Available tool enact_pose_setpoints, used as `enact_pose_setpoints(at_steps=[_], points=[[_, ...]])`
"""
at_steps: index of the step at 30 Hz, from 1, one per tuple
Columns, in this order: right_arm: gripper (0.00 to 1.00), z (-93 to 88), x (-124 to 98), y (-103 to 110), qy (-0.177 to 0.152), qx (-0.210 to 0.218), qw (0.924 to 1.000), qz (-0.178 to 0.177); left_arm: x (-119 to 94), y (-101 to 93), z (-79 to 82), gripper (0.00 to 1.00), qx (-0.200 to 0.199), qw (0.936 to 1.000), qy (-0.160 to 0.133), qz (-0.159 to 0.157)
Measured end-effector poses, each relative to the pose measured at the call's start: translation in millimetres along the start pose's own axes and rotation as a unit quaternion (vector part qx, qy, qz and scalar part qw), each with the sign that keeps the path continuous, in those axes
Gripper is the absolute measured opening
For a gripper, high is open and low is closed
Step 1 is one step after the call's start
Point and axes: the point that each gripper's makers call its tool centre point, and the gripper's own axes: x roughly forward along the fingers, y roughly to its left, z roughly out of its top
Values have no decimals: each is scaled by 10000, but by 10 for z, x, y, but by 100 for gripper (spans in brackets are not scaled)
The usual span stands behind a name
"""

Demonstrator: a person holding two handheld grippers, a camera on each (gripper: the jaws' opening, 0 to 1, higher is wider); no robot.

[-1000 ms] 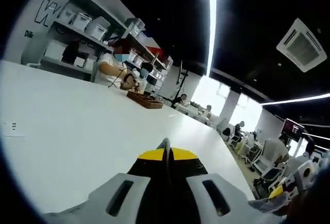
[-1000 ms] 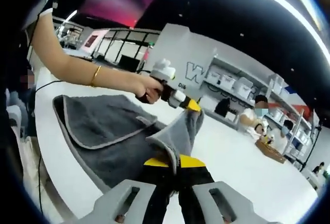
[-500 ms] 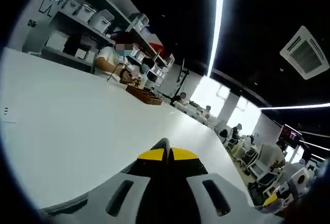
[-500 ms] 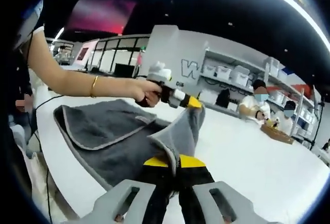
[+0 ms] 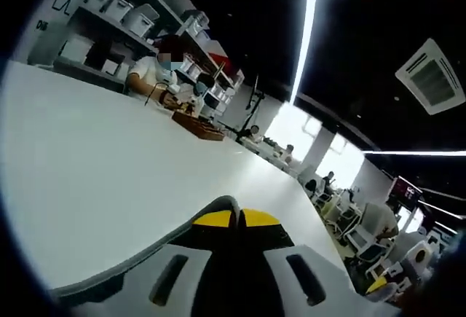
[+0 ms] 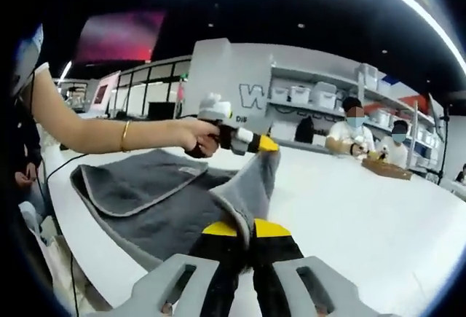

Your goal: Open the folded towel by lifting each exposed corner and separating the folded layers until the towel lies flat within the target outline without major curled edges

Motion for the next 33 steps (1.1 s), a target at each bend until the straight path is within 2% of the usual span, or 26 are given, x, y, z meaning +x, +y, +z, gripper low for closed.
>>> enact_pose_setpoints(at_steps=[3, 7, 14, 15, 16, 20, 25, 27, 31, 33], points=[[0, -21, 16, -31, 1, 83, 10000, -34, 39, 24, 29, 2, 58, 10000, -36, 70], [0, -67, 31, -42, 61, 154, 9999, -42, 127, 58, 58, 2, -75, 9998, -107, 115], [0, -132, -9, -80, 100, 351, 9993, -99, 236, 27, -120, 2, -90, 9999, 101, 106], [0, -132, -14, -90, 79, 385, 9991, -128, 242, -87, -148, 2, 26, 9997, 115, -206], [0, -144, -21, -105, 103, 343, 9992, -171, 240, -120, -181, 2, 37, 9995, 171, -246], [0, -183, -26, -129, 164, 305, 9991, -237, 253, -91, -166, 3, 41, 9998, 167, -138], [0, -202, -48, -159, 110, 460, 9984, -295, 258, -1, -72, 4, -240, 9997, 25, -41], [1, -200, -67, -199, 42, 560, 9978, -348, 277, -21, -77, 8, -411, 9991, -8, -132], [1, -221, -100, -279, 50, 647, 9967, -491, 339, -69, -113, 22, -167, 9997, -5, -163], [1, -228, -120, -317, 40, 695, 9959, -575, 379, -88, -124, 29, -236, 9995, -3, -185]])
